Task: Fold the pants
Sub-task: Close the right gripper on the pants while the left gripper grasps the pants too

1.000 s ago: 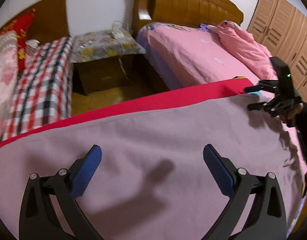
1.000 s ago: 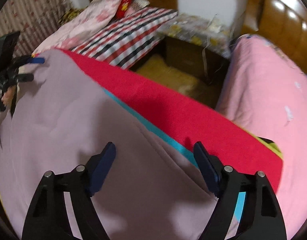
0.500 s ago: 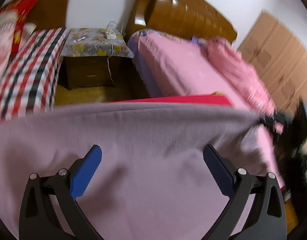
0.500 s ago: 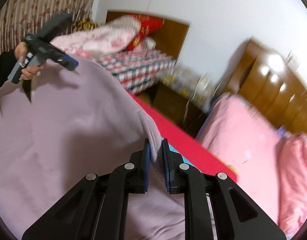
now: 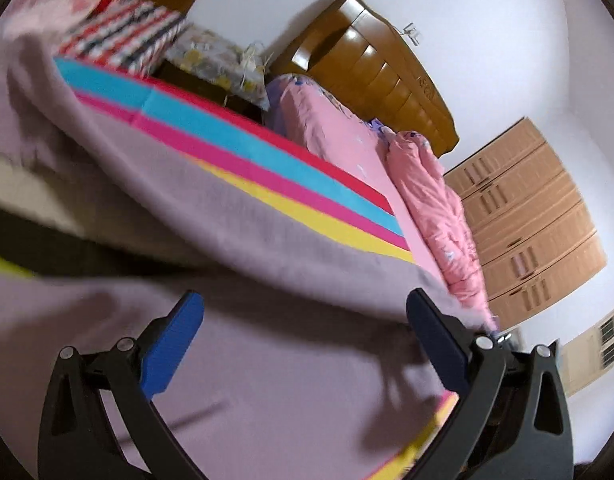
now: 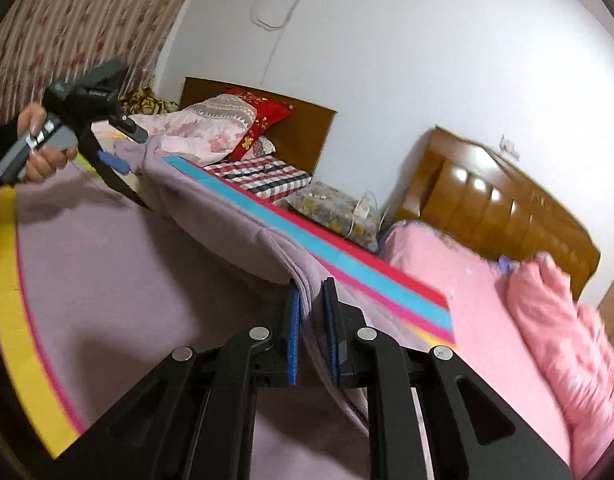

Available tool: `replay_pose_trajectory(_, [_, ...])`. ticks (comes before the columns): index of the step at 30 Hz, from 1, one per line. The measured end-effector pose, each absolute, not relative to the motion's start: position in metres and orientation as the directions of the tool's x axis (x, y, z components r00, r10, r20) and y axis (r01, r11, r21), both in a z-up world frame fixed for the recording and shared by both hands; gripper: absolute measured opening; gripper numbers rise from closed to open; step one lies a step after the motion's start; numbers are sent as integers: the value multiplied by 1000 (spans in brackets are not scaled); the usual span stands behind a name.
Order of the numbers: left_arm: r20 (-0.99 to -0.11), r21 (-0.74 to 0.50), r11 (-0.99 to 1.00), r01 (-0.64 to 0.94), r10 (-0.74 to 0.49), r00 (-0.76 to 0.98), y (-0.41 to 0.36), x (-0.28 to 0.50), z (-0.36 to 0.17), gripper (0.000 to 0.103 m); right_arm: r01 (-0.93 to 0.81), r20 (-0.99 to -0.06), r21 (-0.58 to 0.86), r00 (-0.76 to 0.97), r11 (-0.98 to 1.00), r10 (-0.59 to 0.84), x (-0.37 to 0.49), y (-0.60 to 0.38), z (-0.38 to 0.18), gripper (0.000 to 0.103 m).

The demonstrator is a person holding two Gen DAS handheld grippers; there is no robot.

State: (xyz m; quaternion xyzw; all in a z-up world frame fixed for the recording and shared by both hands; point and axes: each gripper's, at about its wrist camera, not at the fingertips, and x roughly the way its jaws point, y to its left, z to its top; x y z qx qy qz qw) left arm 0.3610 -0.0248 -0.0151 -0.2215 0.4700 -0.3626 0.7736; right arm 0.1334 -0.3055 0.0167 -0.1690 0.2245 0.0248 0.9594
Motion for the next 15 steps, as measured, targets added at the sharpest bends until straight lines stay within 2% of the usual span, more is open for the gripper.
replay_pose_trajectory(2, [-552, -702, 625, 342, -781, 292, -24, 361, -23, 101, -114, -444, -329, 895, 937, -48, 125, -296, 11, 14])
replay_pose_trajectory(5, [-597, -703, 666, 251, -744, 300, -24, 373, -44, 99, -94, -446, -330, 892, 939, -67, 119, -290, 7, 14])
replay_pose_trajectory(7, [-559, -772, 615, 161, -778, 288, -16, 381, -59, 88, -81, -442, -330, 894, 940, -78, 111, -287, 9, 14])
replay_pose_trajectory(9, [-541, -787, 601, 139, -780, 313, -10, 386, -62, 74, -72, -444, -340, 891, 938, -93, 112, -285, 11, 14])
replay_pose_trajectory(15, [-560, -770, 629, 109, -748, 356, -2, 405, -39, 74, -69, -464, -353, 879, 933, -111, 106, -279, 3, 14])
